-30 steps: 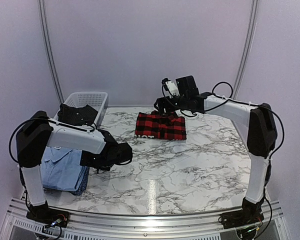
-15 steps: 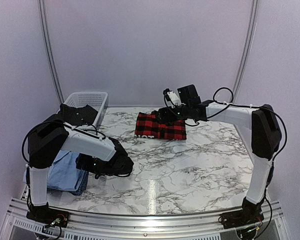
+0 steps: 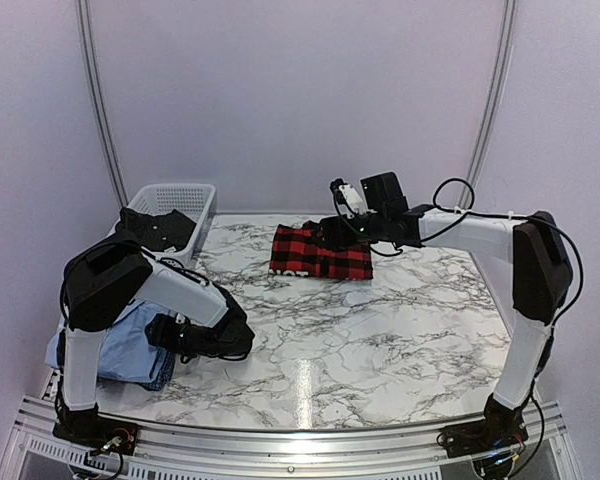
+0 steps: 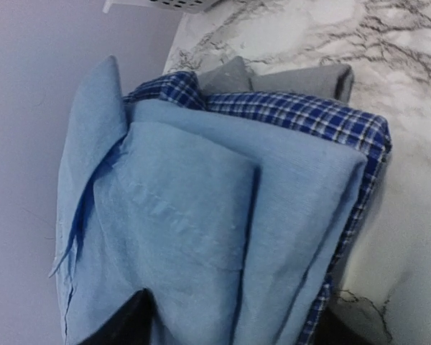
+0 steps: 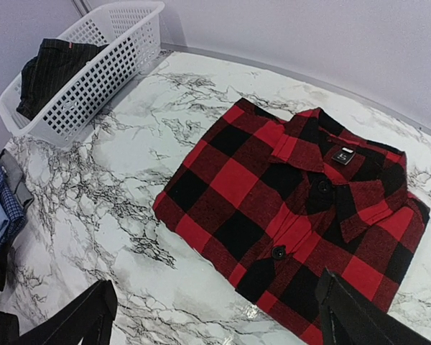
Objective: Fold and stack the long sleeve shirts
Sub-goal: Move the square-folded shirt to the center of the board.
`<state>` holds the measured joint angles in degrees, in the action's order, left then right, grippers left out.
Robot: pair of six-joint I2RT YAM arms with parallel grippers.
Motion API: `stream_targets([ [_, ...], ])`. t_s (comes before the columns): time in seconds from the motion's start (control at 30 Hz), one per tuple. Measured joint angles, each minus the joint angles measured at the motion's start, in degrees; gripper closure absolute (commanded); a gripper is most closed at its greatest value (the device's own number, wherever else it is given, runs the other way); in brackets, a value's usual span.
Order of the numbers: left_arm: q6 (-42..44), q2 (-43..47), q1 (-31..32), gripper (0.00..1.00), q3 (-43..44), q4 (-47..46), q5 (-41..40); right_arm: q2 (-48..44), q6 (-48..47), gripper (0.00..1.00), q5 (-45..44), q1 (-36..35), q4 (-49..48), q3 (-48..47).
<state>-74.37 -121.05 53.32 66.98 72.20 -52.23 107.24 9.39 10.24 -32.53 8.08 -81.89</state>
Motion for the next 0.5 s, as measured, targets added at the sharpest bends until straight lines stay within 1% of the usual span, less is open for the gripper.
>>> stream_targets([
  [0.07, 0.33, 0.00, -0.17, 0.63, -0.66, -1.53, 0.55, -0.02, 0.20, 0.07, 0.22, -0.02, -0.50, 0.33],
  [0.13, 0.76, -0.02, -0.22, 0.76, -1.38, -2.78, 0.92, -0.02, 0.42, 0.07, 0.33, -0.09, -0.79, 0.74],
  [0.27, 1.88, 0.00, -0.44, 0.85, -2.14, -4.00, 0.96, -0.02, 0.74, 0.07, 0.72, -0.33, -0.98, 1.68],
  [0.33, 2.80, 0.11, -0.46, 0.94, -2.23, -4.37, 0.98, -0.02, 0.94, 0.07, 0.90, -0.42, -1.27, 2.21],
  [0.37, 3.10, 0.24, -0.46, 1.00, -2.23, -4.61, 1.11, -0.04, 1.09, 0.07, 0.90, -0.46, -1.44, 2.45],
  [0.5, 6.64, 1.68, -0.63, 1.00, -2.16, -5.64, 2.84, -0.26, 1.33, 0.06, 1.01, -0.55, -1.70, 3.52],
])
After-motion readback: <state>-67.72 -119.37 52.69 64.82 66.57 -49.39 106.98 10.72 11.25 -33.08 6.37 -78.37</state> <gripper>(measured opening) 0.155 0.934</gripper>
